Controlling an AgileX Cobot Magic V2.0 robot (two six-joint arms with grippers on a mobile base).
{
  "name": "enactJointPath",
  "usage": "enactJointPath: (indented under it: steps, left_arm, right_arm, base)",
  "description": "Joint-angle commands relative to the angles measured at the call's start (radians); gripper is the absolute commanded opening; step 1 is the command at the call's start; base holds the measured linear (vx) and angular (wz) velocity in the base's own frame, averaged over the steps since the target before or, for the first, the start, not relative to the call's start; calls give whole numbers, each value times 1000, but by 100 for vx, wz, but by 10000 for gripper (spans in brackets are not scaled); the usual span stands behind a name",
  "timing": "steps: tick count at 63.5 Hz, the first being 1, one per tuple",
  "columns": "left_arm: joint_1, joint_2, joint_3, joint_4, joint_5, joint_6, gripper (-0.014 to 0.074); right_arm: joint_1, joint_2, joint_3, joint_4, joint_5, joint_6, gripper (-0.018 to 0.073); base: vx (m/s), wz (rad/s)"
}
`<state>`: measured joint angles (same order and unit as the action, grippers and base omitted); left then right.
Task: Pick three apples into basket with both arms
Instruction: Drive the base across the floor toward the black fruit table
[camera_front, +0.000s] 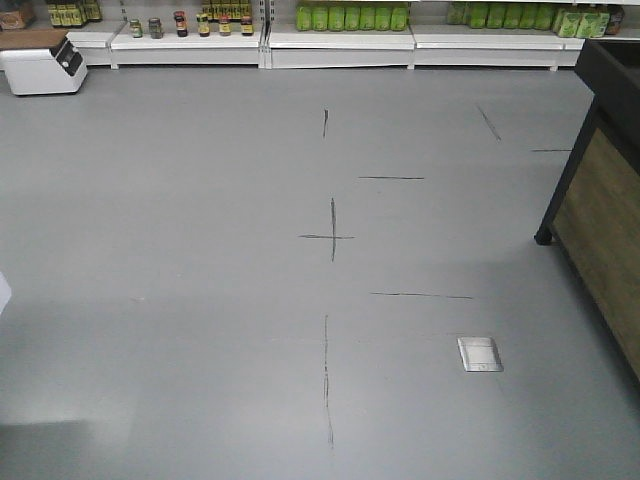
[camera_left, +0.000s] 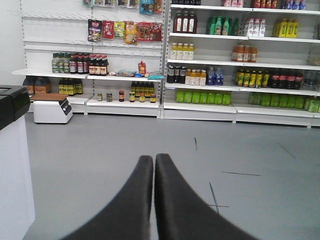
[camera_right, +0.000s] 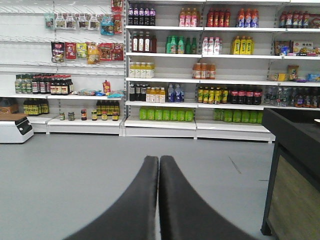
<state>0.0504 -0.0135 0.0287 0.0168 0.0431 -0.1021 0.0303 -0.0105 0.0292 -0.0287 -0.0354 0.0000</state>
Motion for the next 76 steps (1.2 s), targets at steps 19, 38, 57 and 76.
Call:
enactJointPath:
  steps: [19, 38, 57, 76]
  left_arm:
    - [-1, 8, 17, -9, -75, -7, -6]
    - [-1, 8, 17, -9, -75, -7, -6]
    - [-1, 8, 17, -9, -75, -7, -6]
    - [-1, 8, 17, -9, -75, -7, -6]
  right_arm:
    - [-3, 0, 12, -9, -75, 0, -9]
    - [-3, 0, 12, -9, -75, 0, -9]
    - [-3, 0, 12, -9, -75, 0, -9]
    - [-3, 0, 12, -9, -75, 0, -9]
  base:
    - [14, -8]
    - [14, -6]
    - [12, -5]
    - [10, -4]
